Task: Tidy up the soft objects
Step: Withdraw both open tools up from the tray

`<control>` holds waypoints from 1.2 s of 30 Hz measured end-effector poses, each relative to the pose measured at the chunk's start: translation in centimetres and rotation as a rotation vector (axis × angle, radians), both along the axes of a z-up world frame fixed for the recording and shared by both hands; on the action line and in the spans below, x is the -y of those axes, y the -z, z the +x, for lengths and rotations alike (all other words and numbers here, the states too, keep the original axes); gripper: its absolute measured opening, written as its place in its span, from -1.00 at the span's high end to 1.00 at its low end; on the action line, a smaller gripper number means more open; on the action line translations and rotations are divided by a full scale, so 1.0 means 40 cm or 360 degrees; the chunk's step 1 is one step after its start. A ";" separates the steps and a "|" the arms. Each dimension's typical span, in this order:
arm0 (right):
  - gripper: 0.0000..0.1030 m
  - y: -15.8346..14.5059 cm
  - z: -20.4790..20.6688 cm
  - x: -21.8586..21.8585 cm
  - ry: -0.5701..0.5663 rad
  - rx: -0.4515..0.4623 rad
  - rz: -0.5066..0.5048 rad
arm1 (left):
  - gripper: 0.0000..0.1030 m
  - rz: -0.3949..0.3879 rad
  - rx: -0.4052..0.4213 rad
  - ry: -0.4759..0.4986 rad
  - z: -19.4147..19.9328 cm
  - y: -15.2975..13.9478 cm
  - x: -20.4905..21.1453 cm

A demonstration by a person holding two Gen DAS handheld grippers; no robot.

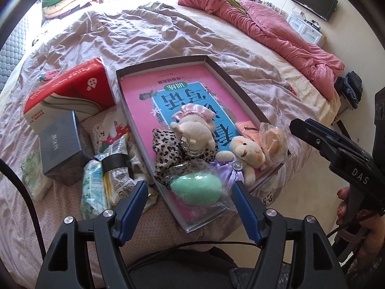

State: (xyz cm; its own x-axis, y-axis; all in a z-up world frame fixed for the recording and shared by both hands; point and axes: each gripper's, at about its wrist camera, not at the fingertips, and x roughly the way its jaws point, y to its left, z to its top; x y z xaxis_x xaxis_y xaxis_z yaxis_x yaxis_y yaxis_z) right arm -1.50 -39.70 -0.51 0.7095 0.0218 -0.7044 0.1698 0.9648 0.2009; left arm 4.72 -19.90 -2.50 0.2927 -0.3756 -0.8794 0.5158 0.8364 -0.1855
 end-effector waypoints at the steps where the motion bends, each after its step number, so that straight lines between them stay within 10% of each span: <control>1: -0.32 -0.004 0.000 -0.004 -0.0005 0.0006 -0.0005 | -0.39 -0.0007 0.0007 -0.0010 -0.001 -0.006 -0.009; 36: -0.40 -0.127 -0.003 -0.235 -0.0340 0.0134 -0.0190 | -0.39 -0.0087 -0.0002 -0.0452 -0.001 -0.023 -0.348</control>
State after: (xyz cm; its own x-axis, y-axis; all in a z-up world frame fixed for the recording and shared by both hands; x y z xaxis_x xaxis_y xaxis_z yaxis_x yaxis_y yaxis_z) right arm -1.62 -30.28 4.59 0.7539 0.0978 -0.6496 -0.0530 0.9947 0.0883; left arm 4.69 -5.99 -1.57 0.3920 -0.3255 -0.8605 0.2620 0.9361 -0.2348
